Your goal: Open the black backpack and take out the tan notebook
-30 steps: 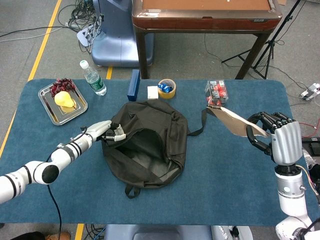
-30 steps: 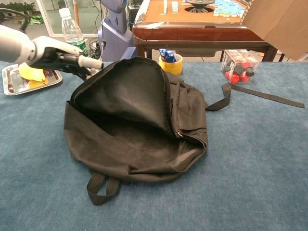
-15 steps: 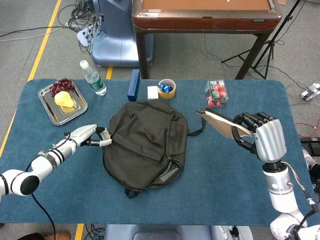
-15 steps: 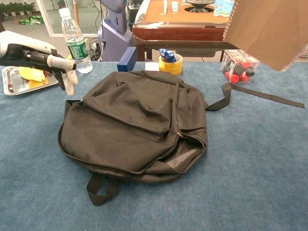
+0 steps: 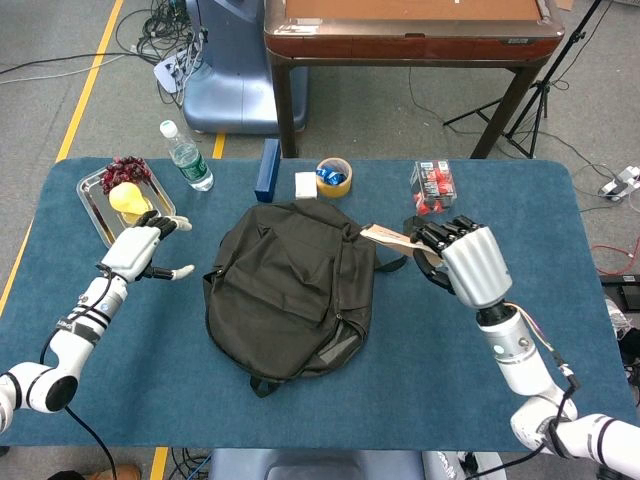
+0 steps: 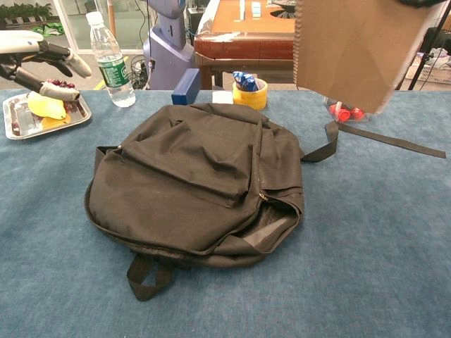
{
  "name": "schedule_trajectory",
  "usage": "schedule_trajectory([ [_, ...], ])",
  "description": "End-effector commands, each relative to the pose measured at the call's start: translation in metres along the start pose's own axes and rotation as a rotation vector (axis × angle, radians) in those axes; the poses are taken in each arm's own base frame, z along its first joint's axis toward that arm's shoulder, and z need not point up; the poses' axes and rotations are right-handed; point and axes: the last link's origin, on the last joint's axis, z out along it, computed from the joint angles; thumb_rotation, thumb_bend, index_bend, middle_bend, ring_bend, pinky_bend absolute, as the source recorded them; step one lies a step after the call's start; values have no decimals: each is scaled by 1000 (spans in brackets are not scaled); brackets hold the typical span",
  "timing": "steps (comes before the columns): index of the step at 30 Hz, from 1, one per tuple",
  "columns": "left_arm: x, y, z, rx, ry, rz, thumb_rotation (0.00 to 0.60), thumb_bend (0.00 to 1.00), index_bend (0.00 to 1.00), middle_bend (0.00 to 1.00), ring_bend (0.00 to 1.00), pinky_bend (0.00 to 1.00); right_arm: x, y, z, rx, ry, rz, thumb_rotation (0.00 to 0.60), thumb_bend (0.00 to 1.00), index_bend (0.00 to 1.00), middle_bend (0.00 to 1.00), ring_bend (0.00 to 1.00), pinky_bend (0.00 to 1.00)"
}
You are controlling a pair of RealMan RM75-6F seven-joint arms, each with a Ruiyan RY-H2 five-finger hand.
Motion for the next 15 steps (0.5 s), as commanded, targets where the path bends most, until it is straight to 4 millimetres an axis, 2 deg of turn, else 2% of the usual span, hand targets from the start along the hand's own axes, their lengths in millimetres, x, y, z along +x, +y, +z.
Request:
schedule_trajectory([
  [1,-5,-5,-5,6,4,1,406,166,232,174,154,13,-22,-13,11,56,-27,-65,600,607,1000,738,713,644],
  [6,-5,-9,-13,13,2,12,409,166,231,173,153,13,-56,-33,20,38,-112,-39,600,598,995,712,681,645],
  [8,-4,-9,-14,15,6,11,408,166,231,173,153,13,-66,-40,22,29,-145,-14,600,590,947,675,640,637],
  [10,-3,-9,-16,16,10,10,406,165,231,173,152,13,-77,-50,22,28,-204,17,600,579,846,618,574,586],
  [11,-3,-9,-16,16,13,12,404,165,231,172,152,13,-81,-55,20,30,-242,37,600,570,771,566,511,527],
  [13,-3,-8,-17,14,16,13,399,165,230,169,148,13,-87,-64,19,37,-310,75,600,539,571,422,336,376],
  [15,-4,-8,-18,15,18,15,397,164,227,163,136,13,-88,-71,17,35,-362,114,600,505,396,313,217,274],
])
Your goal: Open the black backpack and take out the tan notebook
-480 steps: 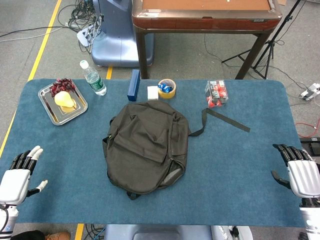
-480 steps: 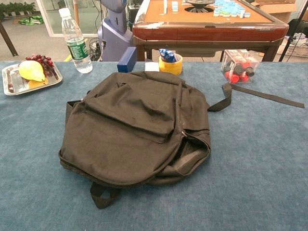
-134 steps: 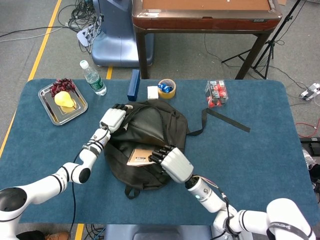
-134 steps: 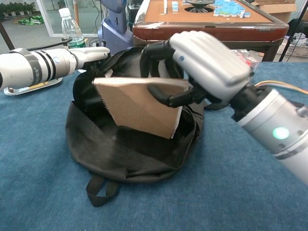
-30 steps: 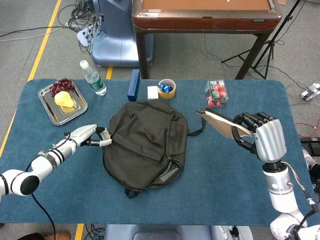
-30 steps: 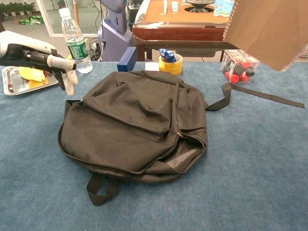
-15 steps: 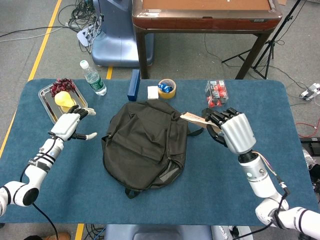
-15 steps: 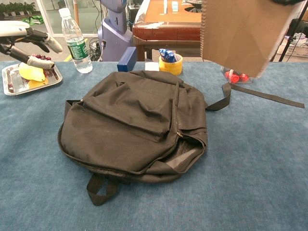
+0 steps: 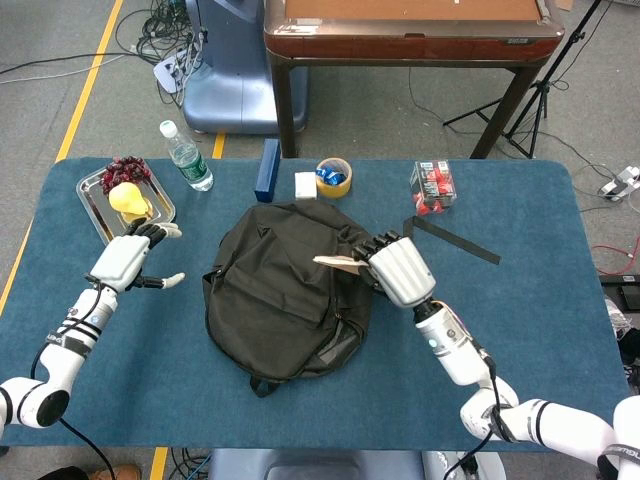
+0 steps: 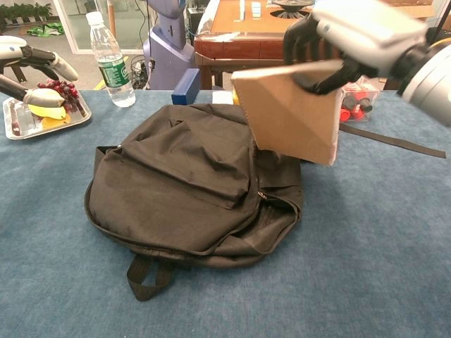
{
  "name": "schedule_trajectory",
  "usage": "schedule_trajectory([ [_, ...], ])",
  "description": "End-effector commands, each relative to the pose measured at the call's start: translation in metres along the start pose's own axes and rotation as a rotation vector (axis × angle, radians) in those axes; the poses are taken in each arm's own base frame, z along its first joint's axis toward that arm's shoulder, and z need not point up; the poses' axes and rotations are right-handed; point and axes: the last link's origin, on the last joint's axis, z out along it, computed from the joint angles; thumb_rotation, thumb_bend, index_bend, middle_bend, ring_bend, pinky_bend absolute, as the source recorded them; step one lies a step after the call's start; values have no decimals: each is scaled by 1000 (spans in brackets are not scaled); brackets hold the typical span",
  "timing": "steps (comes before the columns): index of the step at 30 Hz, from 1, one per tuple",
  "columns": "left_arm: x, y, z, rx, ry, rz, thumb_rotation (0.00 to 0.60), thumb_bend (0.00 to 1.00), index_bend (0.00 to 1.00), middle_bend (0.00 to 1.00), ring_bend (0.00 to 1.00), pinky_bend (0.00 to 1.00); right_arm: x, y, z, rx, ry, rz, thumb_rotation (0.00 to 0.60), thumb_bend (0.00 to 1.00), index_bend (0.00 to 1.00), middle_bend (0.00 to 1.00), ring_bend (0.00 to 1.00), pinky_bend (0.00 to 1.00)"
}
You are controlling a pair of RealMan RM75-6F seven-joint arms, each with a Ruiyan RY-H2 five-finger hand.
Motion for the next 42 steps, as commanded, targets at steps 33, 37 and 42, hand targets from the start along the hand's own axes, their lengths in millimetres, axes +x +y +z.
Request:
schedule_trajectory([
  [33,-6,-43,-39,178,62,82,600,161,164,107,83,13,93,80,-147,-388,-11,47,600,390,569,553,516,551],
  [37,-5,-53,-63,220,83,92,600,160,164,107,83,13,95,92,-180,-474,-42,36,600,393,590,553,514,551],
  [42,-7,-63,-97,265,99,136,600,161,164,107,83,13,91,100,-213,-523,-124,13,600,401,511,396,330,413],
])
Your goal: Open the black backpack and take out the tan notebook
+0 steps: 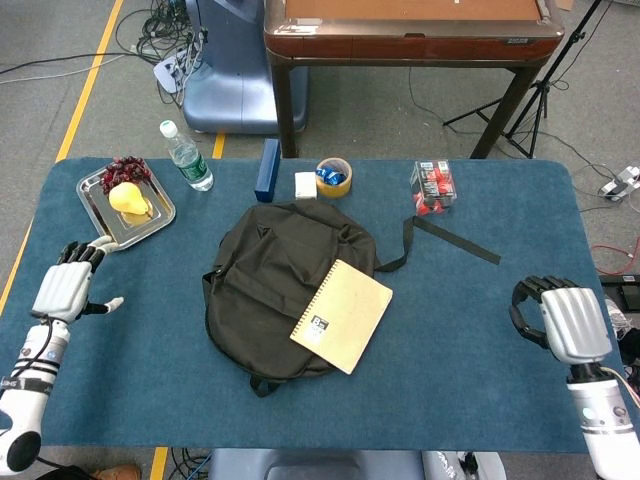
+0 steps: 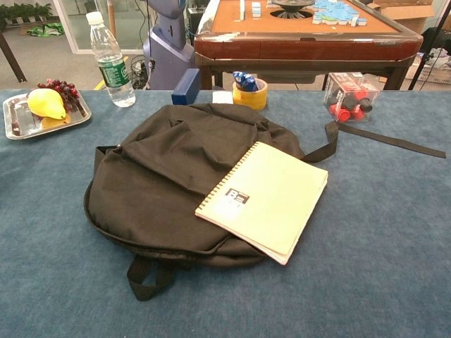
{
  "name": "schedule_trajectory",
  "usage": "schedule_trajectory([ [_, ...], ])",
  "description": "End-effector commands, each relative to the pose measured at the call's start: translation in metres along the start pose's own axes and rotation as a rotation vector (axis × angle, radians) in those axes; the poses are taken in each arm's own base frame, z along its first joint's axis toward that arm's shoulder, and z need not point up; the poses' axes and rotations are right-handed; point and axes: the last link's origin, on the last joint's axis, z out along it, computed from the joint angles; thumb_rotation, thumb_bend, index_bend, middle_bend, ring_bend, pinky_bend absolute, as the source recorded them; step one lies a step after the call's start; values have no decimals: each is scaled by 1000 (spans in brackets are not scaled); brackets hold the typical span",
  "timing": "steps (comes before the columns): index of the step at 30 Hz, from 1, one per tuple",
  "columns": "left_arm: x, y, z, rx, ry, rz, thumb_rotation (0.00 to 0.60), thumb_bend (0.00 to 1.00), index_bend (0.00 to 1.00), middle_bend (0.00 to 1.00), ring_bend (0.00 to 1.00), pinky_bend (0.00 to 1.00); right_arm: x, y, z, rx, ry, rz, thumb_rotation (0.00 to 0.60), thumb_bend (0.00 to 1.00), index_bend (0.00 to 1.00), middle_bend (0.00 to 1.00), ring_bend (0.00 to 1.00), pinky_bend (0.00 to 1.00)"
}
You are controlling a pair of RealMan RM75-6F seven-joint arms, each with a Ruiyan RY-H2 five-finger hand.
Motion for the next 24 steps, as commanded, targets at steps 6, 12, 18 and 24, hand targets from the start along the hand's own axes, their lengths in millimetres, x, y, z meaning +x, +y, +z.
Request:
schedule_trajectory([
  [6,-1,-26,-55,80,11,62,600,161,164,107,83,13,-7,24,-30,-59,-64,-5,600,414,306,251,169,229],
  [12,2,-30,-88,104,40,36,600,160,164,107,83,13,-13,28,-46,-73,-76,10,600,416,297,240,161,217],
  [18,0,-26,-110,66,130,-25,600,160,164,103,83,13,-13,30,-55,-70,-58,49,600,416,297,240,160,217],
  [24,-3,-25,-122,34,137,-37,600,159,164,103,83,13,-14,32,-60,-53,-76,75,600,416,297,240,160,217],
])
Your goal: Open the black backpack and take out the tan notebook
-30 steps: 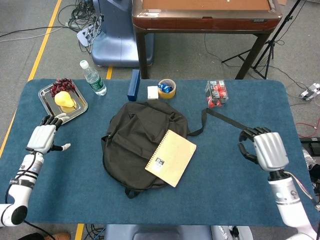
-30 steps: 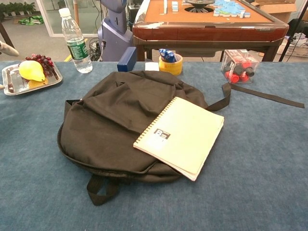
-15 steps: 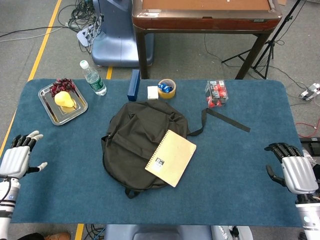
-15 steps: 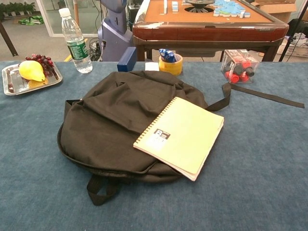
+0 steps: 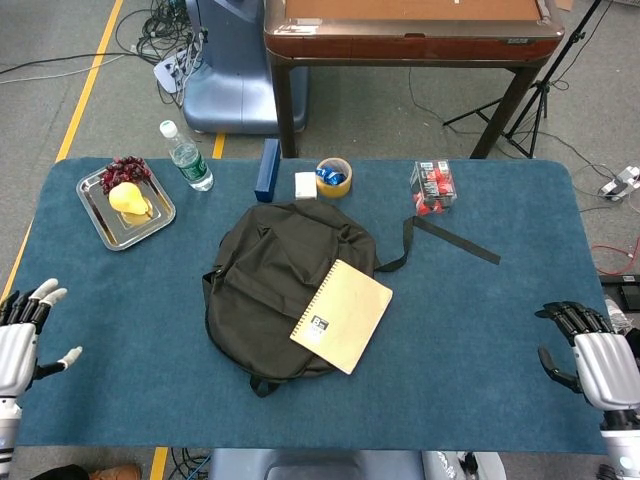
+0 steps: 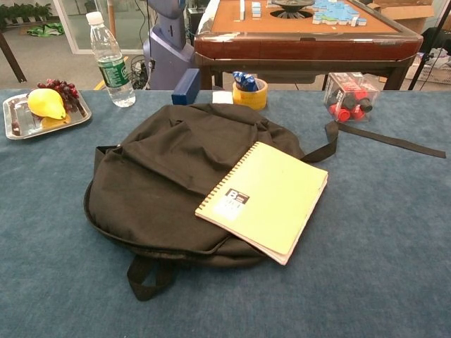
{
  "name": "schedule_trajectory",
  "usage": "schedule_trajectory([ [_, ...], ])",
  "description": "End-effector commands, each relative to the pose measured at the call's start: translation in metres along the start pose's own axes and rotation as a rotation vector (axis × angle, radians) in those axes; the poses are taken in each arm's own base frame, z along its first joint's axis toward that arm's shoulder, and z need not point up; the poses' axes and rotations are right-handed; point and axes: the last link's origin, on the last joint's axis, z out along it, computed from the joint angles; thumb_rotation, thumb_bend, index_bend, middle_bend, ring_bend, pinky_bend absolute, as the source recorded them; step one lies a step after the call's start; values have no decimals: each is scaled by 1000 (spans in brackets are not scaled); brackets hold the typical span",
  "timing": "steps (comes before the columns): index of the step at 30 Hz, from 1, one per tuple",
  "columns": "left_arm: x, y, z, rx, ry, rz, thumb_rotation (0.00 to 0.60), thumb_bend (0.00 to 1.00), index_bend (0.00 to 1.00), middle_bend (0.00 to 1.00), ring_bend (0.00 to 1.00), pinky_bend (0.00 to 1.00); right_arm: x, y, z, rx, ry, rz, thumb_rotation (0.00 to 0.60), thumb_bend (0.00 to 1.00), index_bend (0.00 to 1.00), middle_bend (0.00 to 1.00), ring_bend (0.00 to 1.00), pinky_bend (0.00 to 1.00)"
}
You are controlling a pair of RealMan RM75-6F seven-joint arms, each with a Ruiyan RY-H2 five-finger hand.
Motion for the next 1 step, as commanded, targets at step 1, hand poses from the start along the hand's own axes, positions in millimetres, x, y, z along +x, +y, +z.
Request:
schedule_trajectory([
  [1,-3,0,-8,-4,-18,-12,600,159,164,103,82,13,-2,2,-2,4,-12,18,600,416,297,240,160,217],
])
